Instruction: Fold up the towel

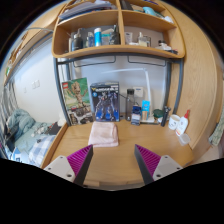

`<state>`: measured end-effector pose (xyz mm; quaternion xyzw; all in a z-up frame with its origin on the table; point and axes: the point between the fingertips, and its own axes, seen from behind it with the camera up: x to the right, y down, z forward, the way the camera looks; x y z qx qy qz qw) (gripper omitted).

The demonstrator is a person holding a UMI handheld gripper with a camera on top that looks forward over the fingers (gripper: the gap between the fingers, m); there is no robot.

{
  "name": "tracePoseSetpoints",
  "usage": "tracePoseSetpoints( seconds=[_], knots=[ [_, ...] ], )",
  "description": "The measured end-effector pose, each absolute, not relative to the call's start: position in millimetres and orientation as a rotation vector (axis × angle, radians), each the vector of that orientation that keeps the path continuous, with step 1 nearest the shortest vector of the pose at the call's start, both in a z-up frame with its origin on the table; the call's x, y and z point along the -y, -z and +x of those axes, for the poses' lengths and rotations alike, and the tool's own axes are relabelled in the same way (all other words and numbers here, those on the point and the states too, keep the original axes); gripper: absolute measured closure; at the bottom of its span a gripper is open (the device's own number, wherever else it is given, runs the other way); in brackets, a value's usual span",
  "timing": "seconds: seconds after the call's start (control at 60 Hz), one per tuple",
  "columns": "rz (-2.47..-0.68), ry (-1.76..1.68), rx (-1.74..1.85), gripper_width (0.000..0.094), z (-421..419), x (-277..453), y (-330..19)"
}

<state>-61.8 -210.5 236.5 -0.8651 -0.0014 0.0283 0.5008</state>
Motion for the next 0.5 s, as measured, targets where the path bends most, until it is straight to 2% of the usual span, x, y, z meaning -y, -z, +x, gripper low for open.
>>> tracePoseSetpoints(
  seconds=[0.2,0.5],
  knots=[
    [-2.090,-0.053,0.001,0.0091,-68,251,-235],
    [-2.070,-0.035,-0.001,0.0092,-70,274,-240]
  ],
)
